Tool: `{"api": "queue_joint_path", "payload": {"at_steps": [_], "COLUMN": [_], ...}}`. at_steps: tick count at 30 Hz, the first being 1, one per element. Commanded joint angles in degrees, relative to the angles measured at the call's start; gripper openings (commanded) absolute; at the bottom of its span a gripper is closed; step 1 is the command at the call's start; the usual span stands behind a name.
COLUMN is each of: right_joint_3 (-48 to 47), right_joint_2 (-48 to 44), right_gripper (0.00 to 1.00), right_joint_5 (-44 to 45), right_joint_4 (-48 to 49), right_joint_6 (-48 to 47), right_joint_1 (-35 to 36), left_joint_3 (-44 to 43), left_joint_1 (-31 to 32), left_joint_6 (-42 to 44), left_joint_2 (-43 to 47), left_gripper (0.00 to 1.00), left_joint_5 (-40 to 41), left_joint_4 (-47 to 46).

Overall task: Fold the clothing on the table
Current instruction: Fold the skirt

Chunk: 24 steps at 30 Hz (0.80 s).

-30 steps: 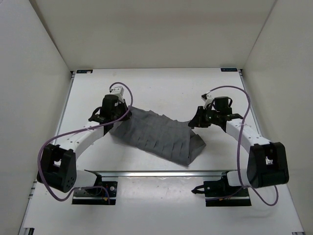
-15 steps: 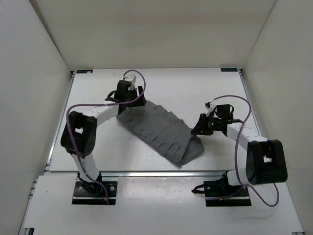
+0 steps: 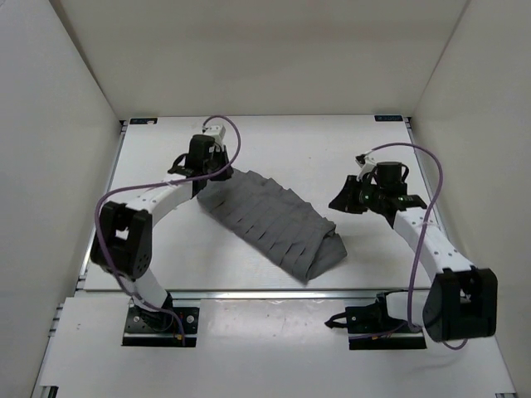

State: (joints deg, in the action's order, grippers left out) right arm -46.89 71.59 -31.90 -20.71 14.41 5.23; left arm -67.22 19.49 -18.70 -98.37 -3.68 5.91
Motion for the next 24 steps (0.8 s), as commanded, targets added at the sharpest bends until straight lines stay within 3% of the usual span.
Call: {"api": "queue_joint_path", "payload": {"at_steps": [1,3,11,24], "right_joint_3": [3.63,8.38,13.32,1.46], "right_joint_2": [-6.10,-7.34,2.48,20.94], "right_gripper": [0.00,0.00,0.00,0.00], "right_joint_5": [-1.49,-2.90,-1.24,7.11], "right_joint_4": [1.70,4.69,12.54,1.99], "right_joint_6": [3.24,6.23,8.79,-1.67], "right_joint_1": [2.84,4.69,15.50,7.35], "left_joint_3": [7.00,9.64,13.08,8.95], "left_joint_1": [1.69,3.53,4.33,3.19], "left_joint_6": [0.07,-0.90,-2.84,-6.96], "left_joint_2": [7.22,7.92,3.98,-4.46], "left_gripper": [0.09,0.00,0.00,0.00], "left_joint_5": [-2.28,-2.82,-2.64,-4.67], "left_joint_4": [0.42,0.85,1.48,7.00]}}
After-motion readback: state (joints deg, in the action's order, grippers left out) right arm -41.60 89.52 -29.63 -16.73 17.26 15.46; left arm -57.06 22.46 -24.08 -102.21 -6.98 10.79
